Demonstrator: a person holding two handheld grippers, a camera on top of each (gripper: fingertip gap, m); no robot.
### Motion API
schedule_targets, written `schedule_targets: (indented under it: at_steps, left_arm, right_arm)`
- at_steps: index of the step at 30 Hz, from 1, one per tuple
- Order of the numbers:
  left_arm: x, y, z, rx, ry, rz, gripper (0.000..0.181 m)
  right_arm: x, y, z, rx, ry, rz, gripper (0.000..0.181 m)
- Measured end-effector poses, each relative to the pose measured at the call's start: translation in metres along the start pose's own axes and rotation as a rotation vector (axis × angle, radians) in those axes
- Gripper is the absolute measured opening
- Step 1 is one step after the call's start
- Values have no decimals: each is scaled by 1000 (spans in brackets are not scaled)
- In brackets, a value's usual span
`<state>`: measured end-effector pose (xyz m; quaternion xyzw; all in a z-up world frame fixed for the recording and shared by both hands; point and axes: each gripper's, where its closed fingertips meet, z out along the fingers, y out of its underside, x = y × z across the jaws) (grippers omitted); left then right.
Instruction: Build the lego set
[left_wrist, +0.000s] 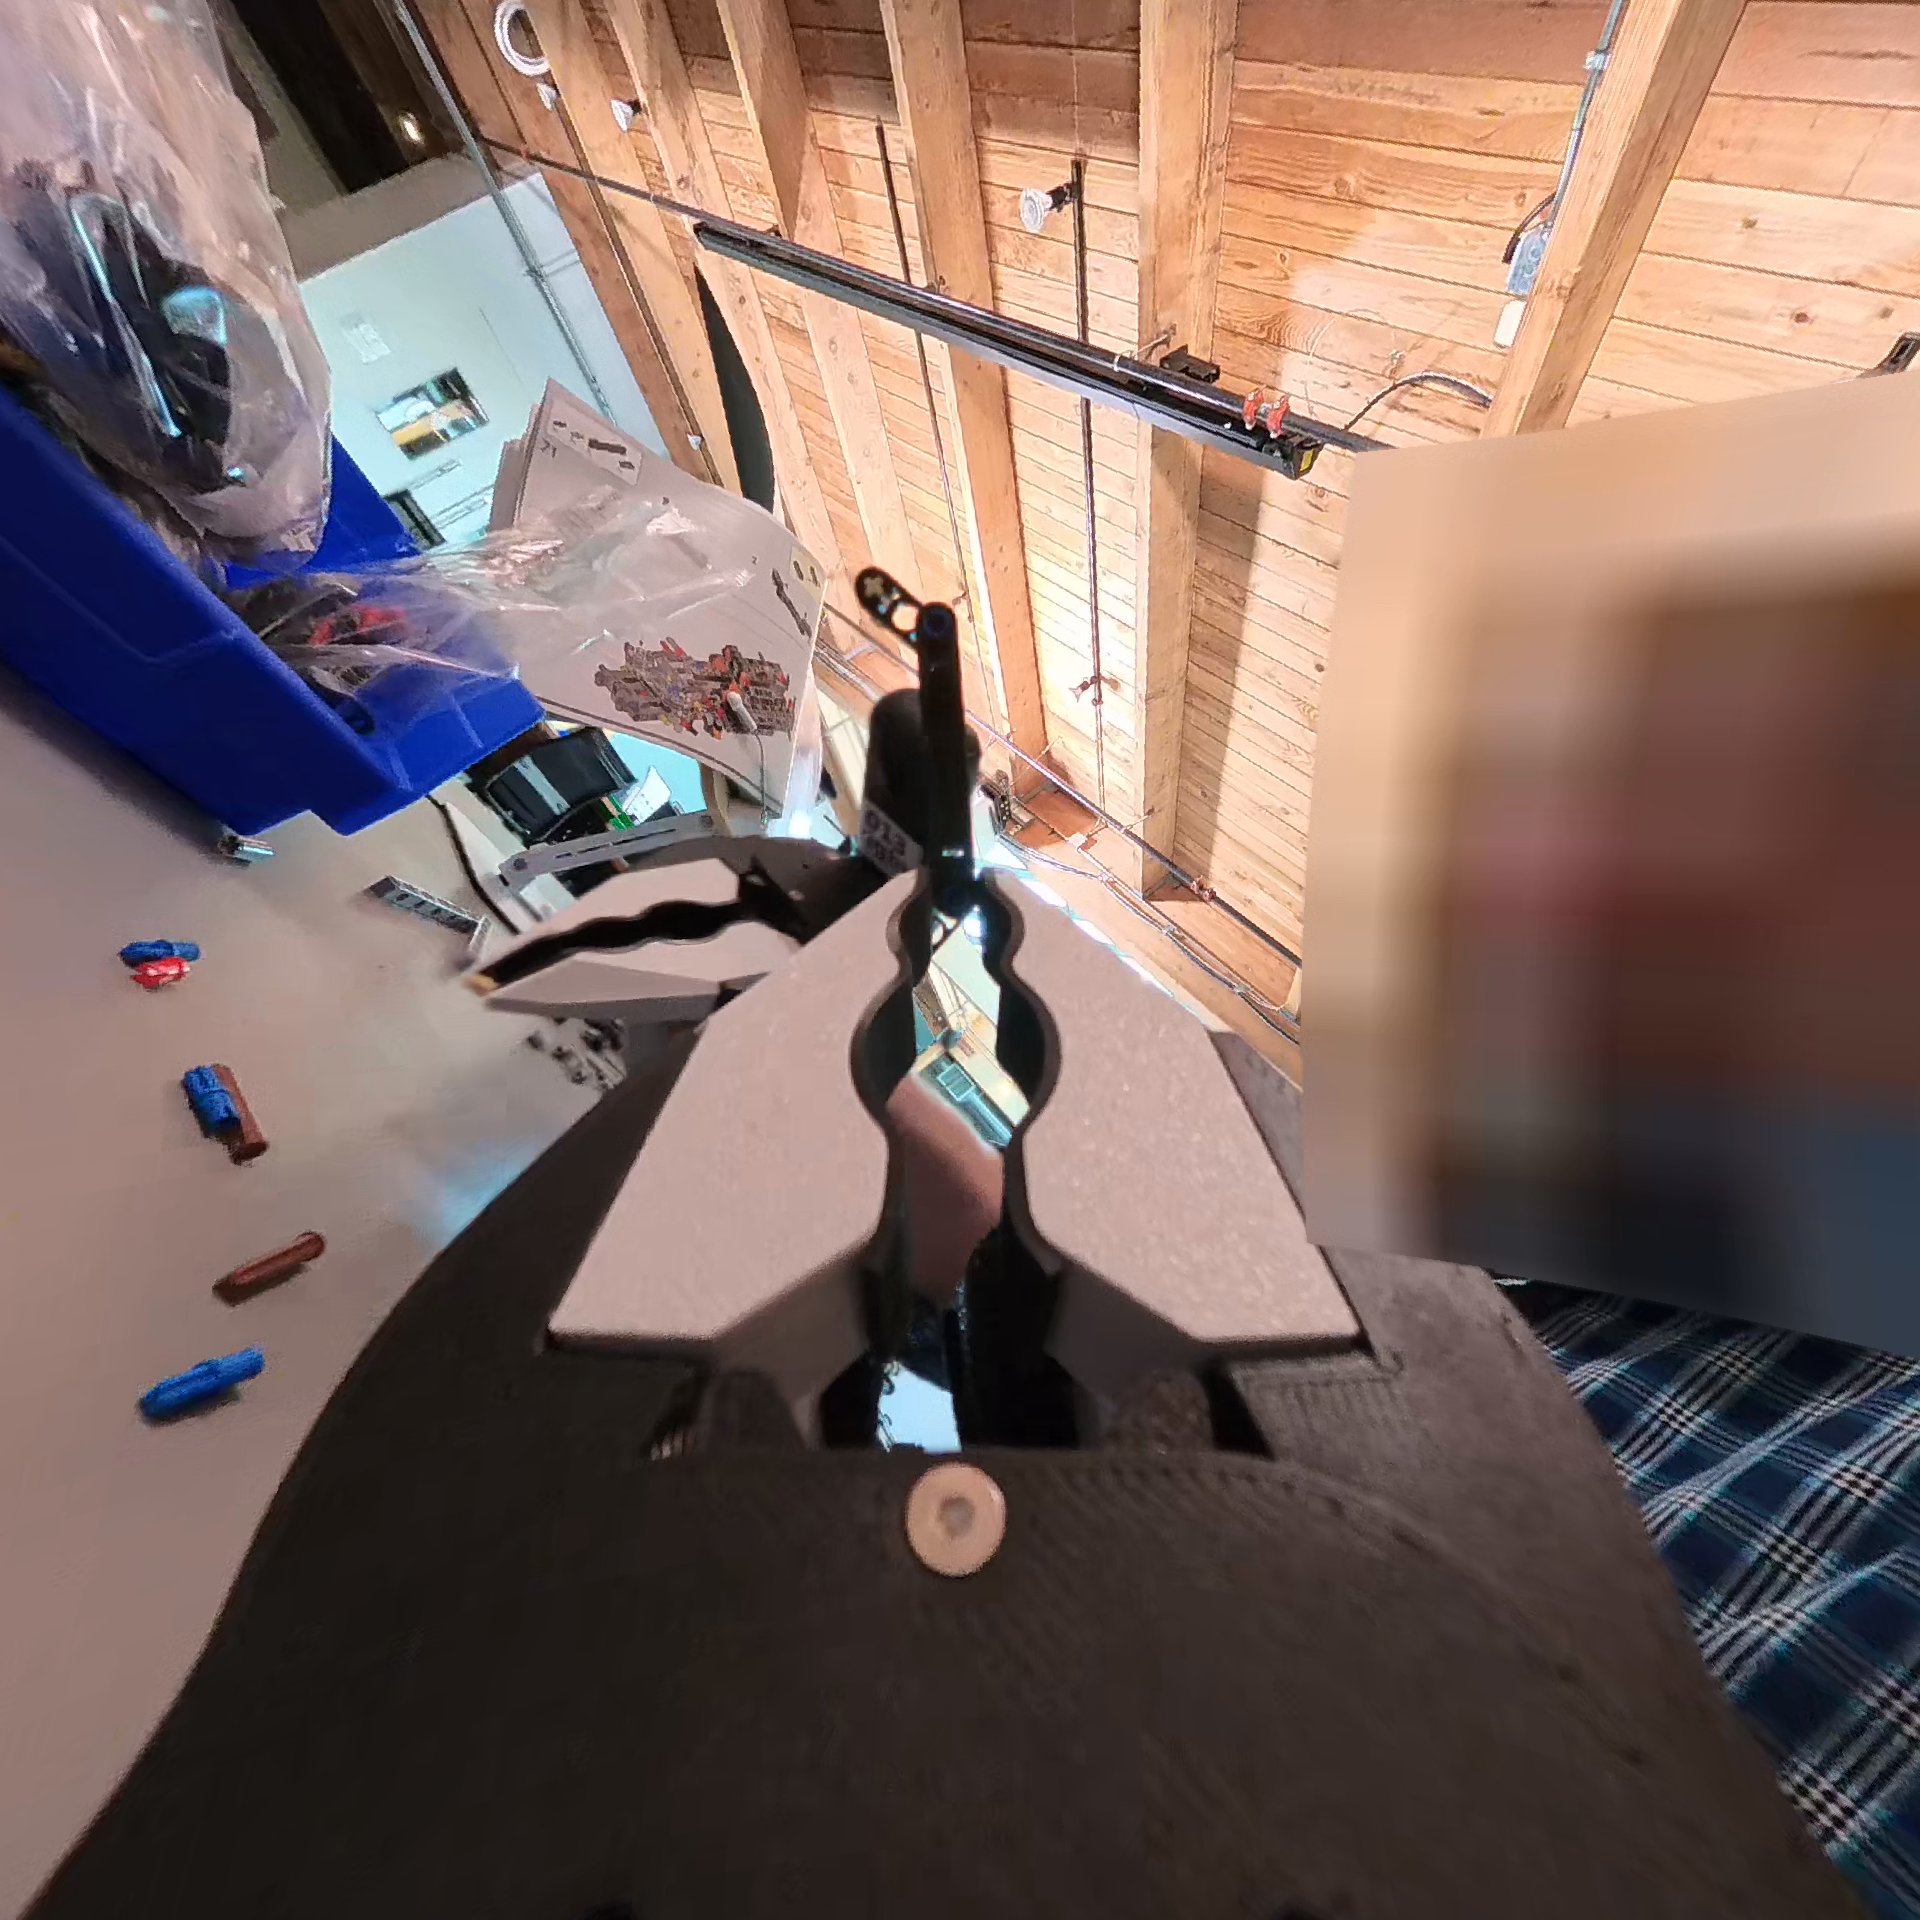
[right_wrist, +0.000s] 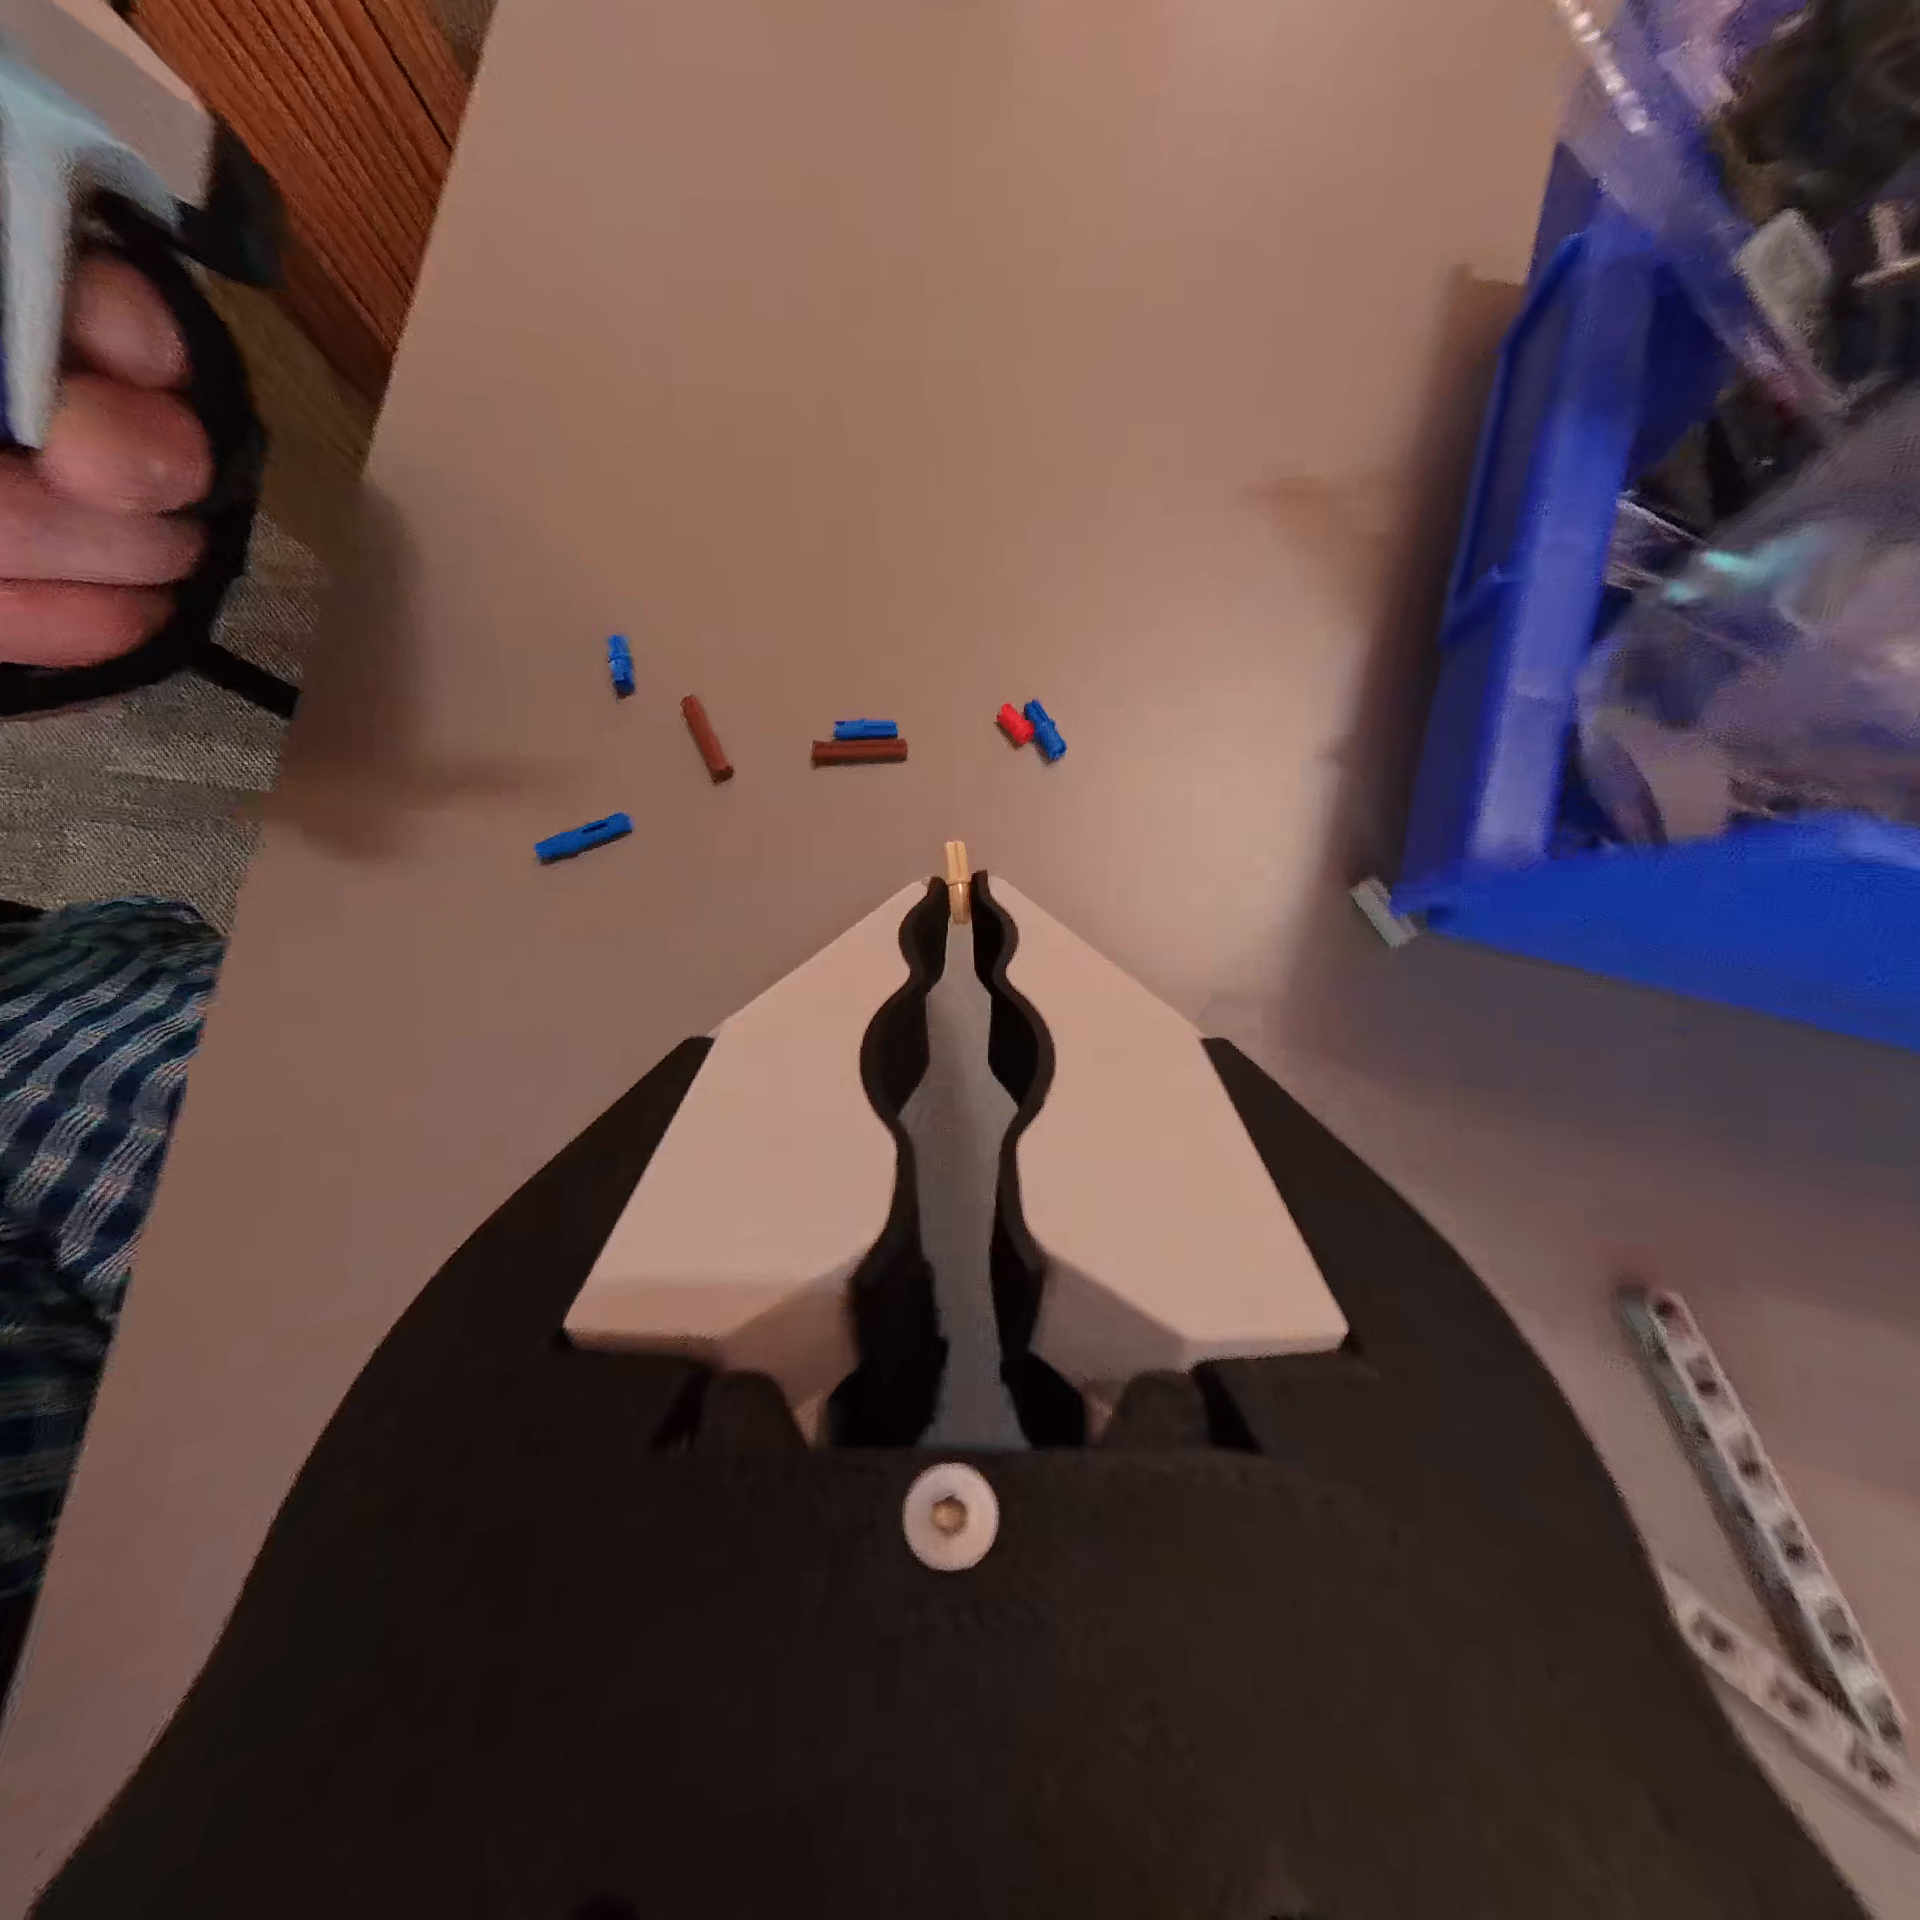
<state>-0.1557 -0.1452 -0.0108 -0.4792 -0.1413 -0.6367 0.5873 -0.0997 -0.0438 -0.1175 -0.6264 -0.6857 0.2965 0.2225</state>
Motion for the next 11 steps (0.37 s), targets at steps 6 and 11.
schedule_targets:
  at_steps: [6, 11]
  left_arm:
    - [2, 17, 15, -43, 13, -13, 8]
    - [6, 40, 36, -104, 40, -38, 8]
  right_arm:
    - [-3, 14, -68, 72, 46, 45, 1]
    - [-12, 30, -120, 164, 78, 89, 2]
